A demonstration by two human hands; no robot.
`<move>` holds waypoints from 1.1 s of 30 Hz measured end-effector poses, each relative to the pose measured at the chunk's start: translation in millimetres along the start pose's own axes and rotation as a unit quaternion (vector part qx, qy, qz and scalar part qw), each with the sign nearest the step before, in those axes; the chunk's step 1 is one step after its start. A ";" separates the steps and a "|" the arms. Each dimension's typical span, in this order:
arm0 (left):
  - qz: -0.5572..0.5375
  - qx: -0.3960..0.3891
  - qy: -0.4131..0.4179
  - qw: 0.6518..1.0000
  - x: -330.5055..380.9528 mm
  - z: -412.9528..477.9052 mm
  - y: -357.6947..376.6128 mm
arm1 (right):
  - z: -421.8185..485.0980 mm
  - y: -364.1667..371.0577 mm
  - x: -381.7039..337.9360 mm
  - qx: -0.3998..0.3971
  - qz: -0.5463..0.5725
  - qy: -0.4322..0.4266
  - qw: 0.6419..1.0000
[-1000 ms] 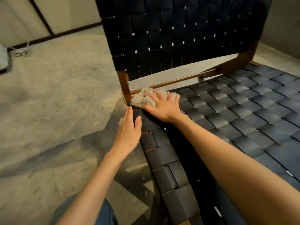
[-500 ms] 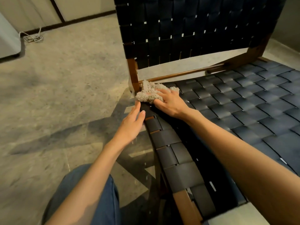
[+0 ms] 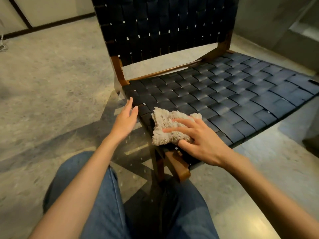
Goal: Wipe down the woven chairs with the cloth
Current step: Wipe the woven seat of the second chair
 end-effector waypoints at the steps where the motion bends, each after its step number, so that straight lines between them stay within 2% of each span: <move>1: -0.002 0.000 0.002 1.000 1.0 -1.5 -0.3 | -8.5 -0.1 -4.7 0.007 -0.001 0.000 1.000; 5: -0.005 0.007 0.003 1.000 1.5 -2.9 -7.5 | -18.9 7.6 -21.6 0.045 -0.050 0.013 0.998; 8: -0.012 0.009 0.010 1.000 1.6 -2.6 -9.4 | 2.0 14.6 -21.5 0.034 -0.065 0.053 0.996; 16: -0.030 0.031 0.022 0.999 -10.4 17.4 -16.8 | 115.2 28.6 4.1 0.041 -0.077 0.100 0.991; 25: -0.013 0.092 0.022 0.995 -21.6 44.0 -24.3 | 247.8 42.5 18.1 0.046 -0.059 0.117 0.990; 28: -0.020 0.107 0.025 0.994 -19.8 51.4 -23.8 | 277.7 45.8 24.2 0.058 -0.087 0.106 0.989; 33: -0.021 0.085 0.034 0.996 -13.0 58.4 -9.5 | 300.2 43.0 50.7 0.081 -0.110 0.112 0.984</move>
Point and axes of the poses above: each hand's wrist, its own z-axis towards the middle knuckle, its own y-axis out of the palm, x = y × z, the point moved 6 cm from there along z, towards the middle knuckle, and after that the axes turned 13 degrees about -z, right-handed, at the moved point
